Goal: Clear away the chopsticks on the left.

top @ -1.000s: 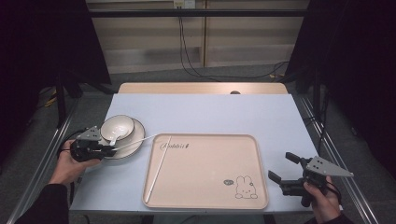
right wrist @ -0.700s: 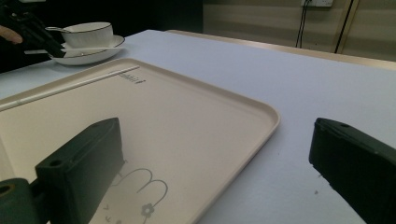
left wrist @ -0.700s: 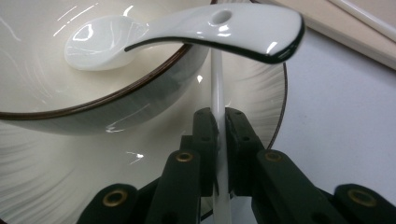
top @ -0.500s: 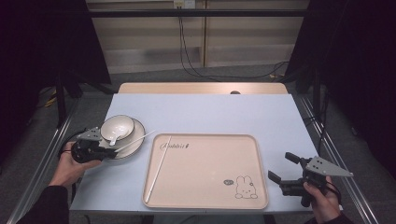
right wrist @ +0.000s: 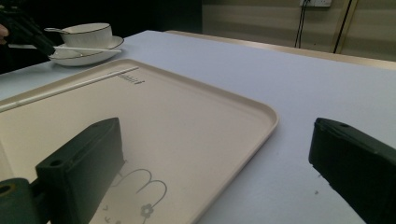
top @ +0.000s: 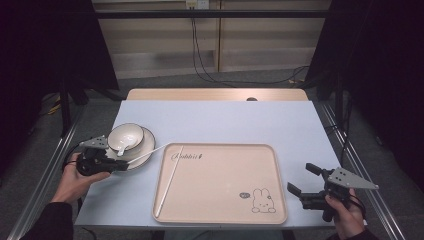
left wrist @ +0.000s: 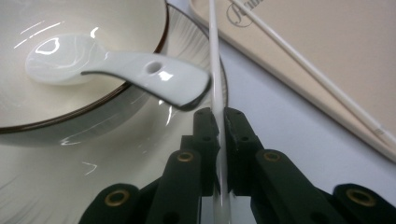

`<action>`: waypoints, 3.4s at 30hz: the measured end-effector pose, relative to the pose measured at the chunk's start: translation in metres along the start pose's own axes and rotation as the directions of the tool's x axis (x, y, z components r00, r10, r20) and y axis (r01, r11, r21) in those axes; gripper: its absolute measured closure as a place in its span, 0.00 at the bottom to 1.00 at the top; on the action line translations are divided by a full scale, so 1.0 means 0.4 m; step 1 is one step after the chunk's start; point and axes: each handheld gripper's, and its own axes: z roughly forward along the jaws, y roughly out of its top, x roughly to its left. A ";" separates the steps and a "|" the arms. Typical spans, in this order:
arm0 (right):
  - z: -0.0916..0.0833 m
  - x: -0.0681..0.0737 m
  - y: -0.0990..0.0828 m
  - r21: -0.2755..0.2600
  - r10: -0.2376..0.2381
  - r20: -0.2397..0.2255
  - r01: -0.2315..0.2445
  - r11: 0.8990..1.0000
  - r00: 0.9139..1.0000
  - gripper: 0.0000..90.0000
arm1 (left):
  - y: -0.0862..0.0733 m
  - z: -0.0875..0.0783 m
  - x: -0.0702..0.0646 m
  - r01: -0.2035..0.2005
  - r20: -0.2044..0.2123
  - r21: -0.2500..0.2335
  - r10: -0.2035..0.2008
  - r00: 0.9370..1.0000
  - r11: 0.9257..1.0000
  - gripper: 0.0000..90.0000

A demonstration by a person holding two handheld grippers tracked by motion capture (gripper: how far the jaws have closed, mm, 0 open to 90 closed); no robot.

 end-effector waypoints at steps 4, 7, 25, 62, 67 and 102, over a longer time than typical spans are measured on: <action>0.000 0.000 0.000 0.002 -0.003 -0.002 0.003 1.000 1.000 0.03 | 0.008 -0.015 -0.016 0.024 0.001 -0.034 -0.024 1.000 0.999 0.94; 0.000 0.000 0.000 0.002 -0.002 -0.002 0.002 1.000 1.000 0.03 | 0.006 -0.020 -0.024 0.075 0.019 -0.064 -0.074 0.997 0.995 0.94; -0.002 0.000 0.001 -0.003 0.001 0.002 -0.001 1.000 1.000 0.03 | -0.039 -0.066 -0.143 0.213 -0.080 -0.225 -0.236 0.968 0.951 0.94; 0.009 -0.001 0.004 0.003 -0.002 -0.007 0.002 1.000 1.000 0.04 | 0.034 0.106 -0.335 0.475 -0.185 -0.231 -0.517 0.835 0.849 0.94; 0.009 0.002 0.004 0.002 -0.009 -0.019 0.009 1.000 1.000 0.04 | 0.054 0.139 -0.347 0.469 -0.181 -0.204 -0.504 0.845 0.859 0.94; 0.009 0.004 0.003 0.008 -0.007 -0.028 0.007 1.000 1.000 0.03 | 0.078 0.269 -0.370 0.494 -0.249 -0.111 -0.505 0.826 0.862 0.93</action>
